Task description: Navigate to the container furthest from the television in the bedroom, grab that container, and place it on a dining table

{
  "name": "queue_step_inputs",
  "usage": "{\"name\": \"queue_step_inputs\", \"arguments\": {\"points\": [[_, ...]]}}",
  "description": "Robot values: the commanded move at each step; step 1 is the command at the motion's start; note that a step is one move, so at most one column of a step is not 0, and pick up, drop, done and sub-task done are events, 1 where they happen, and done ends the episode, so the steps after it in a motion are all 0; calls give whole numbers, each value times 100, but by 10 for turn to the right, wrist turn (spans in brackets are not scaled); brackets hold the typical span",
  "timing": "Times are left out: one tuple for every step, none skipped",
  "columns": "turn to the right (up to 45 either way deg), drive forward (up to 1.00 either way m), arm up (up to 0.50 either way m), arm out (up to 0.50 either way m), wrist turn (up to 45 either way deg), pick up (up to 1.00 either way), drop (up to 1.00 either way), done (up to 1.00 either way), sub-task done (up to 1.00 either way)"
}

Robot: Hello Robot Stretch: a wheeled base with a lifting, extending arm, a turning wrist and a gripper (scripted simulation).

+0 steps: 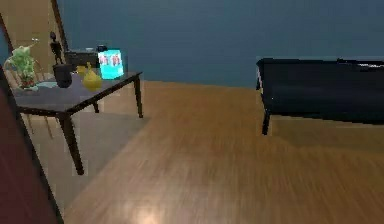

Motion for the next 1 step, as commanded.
{"name": "queue_step_inputs", "arguments": {"points": [[300, 0, 0, 0, 0, 0, 0, 0, 0]]}}
